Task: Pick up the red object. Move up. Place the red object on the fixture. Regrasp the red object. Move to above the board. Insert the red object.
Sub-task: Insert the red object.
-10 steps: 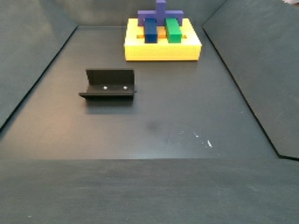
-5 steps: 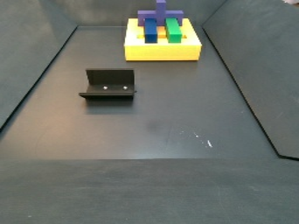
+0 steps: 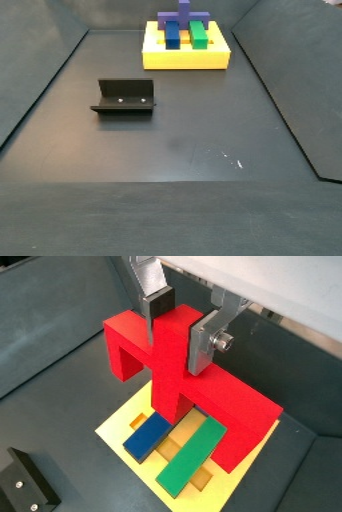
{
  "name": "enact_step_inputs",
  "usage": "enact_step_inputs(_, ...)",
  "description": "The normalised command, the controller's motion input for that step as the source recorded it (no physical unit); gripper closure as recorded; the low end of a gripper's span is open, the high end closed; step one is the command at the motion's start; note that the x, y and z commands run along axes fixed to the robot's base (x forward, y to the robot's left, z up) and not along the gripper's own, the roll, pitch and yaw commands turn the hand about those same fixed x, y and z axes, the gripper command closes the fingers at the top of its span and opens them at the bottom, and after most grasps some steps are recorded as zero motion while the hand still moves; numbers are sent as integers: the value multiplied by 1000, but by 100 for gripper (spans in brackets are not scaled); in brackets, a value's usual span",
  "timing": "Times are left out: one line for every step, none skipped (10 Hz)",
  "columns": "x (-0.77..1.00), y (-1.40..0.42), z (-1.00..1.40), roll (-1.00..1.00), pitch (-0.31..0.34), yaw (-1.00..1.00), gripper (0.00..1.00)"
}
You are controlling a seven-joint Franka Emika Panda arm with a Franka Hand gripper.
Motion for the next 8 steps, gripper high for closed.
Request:
enact_step_inputs(-63,166,-697,0,-257,0,100)
enact_step_inputs(0,226,-717,54,-219,0,100)
enact_step_inputs(-106,329,-723,146,-194,0,100)
enact_step_inputs(-254,154,-794,111,-203,0,100)
enact_step_inputs(-286,17,-789,0,-240,-40,100)
enact_step_inputs(-26,0,-580,-187,-219,0,100)
enact_step_inputs(0,0,-497,-273,-164,0,100)
enact_step_inputs(0,0,-423,-230,-126,0,100)
